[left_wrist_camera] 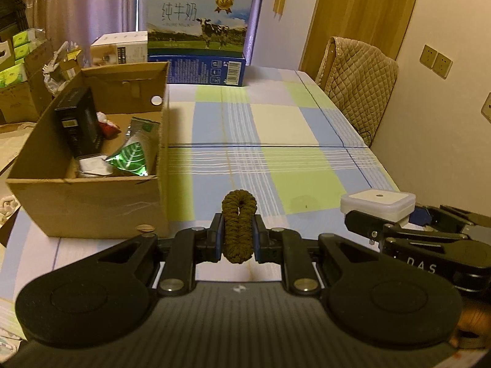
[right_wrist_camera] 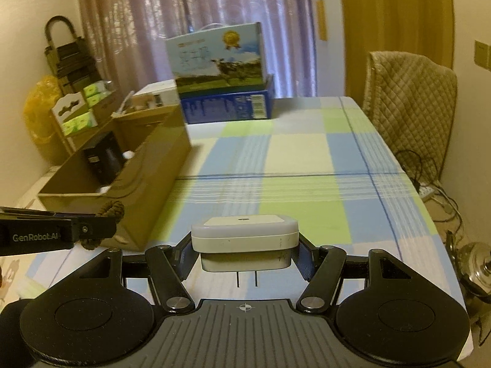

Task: Organize objects
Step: 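Carry the hair tie and white box over the cardboard box with both tools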

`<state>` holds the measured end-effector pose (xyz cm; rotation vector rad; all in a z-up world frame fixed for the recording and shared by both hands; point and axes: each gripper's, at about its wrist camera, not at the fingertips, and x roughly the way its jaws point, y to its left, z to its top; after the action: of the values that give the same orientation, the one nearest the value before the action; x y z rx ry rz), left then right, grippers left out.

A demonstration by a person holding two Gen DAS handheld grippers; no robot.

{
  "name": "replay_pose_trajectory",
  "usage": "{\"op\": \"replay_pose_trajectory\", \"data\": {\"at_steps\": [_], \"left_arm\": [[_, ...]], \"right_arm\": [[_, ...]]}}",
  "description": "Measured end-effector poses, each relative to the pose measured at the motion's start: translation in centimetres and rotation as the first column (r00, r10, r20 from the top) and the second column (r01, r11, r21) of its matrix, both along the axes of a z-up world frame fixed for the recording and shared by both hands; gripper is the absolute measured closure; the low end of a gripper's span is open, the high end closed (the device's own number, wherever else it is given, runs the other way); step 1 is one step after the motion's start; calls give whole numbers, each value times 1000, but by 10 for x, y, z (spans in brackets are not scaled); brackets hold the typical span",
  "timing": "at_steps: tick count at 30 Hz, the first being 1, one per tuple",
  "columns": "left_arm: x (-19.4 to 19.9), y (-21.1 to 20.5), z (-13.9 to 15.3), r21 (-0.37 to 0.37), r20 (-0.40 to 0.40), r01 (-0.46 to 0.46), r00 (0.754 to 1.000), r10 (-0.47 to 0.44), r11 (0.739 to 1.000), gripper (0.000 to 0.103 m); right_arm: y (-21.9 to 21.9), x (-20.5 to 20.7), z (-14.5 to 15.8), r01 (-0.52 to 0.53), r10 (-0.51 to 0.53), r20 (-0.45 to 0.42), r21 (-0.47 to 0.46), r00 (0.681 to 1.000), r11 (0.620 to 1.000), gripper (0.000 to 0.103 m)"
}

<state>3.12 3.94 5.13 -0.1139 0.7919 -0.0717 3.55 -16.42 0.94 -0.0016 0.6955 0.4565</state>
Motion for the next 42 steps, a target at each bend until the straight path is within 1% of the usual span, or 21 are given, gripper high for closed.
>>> {"op": "replay_pose_trajectory", "data": {"at_steps": [5, 11, 19, 28, 42], "left_arm": [[-9, 12, 4, -2, 8, -9, 1000, 9, 1000, 88], [-18, 26, 7, -10, 10, -18, 1000, 18, 1000, 88], [-29, 45, 6, -17, -2, -46, 999, 46, 999, 88], [-35, 73, 10, -4, -1, -101, 995, 101, 995, 88], [-40, 111, 12, -2, -7, -154, 988, 154, 988, 88]], "right_arm": [[16, -5, 4, -36, 36, 12, -8, 999, 999, 42], [24, -7, 9, -51, 51, 24, -16, 998, 999, 42], [35, -10, 6, -85, 85, 13, -20, 996, 996, 42], [65, -11, 6, -146, 146, 11, -8, 989, 989, 42], [117, -8, 2, -233, 233, 0, 2, 972, 972, 42]]}}
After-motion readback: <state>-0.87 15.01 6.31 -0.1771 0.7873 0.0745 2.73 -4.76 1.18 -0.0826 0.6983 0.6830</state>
